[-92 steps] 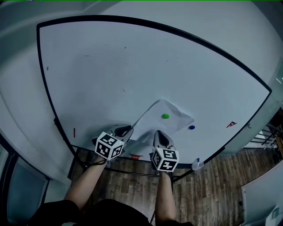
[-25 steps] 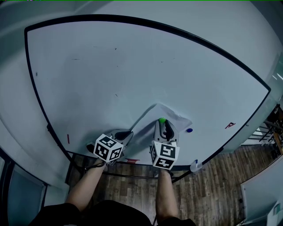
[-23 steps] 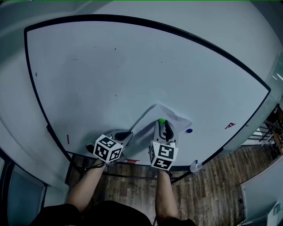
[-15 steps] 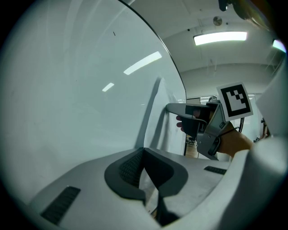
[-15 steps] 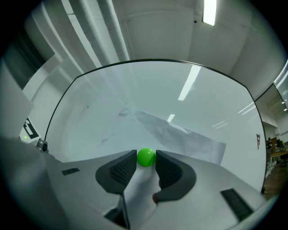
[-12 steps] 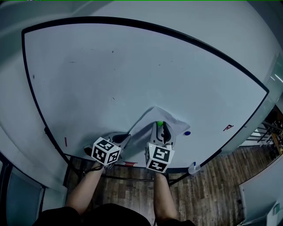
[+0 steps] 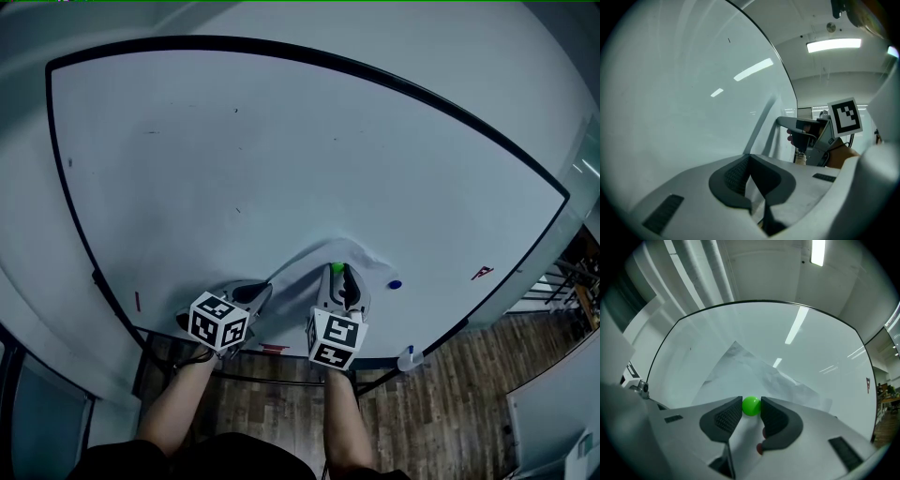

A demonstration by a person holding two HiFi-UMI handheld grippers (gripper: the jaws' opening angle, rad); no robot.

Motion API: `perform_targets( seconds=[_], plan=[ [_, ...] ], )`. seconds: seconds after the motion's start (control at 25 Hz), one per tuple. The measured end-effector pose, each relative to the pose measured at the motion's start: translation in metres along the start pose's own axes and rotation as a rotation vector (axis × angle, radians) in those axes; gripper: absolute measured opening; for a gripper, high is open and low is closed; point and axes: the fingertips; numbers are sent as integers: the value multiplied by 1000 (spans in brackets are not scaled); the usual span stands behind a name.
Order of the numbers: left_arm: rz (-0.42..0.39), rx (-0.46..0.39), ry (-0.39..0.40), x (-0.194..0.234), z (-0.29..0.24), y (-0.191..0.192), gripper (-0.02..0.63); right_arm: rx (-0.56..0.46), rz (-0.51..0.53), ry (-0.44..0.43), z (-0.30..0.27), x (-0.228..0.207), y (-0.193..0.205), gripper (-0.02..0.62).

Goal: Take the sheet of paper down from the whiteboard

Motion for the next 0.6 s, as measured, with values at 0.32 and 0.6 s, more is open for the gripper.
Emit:
perform_targets(
  seconds=[0.32, 0.6],
  plan=[
    [13, -12, -6, 0, 3, -1, 21, 27, 5, 4, 3, -7, 16, 132],
    [18, -9, -1, -1, 4, 2, 21, 49, 1, 1, 4, -7, 21, 132]
  ],
)
Point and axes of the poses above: the fingertips, and each gripper's own axes: z backward along the fingers, x to its left, y out of its underside, and after that the axes turned 3 degrees about -x, right-handed
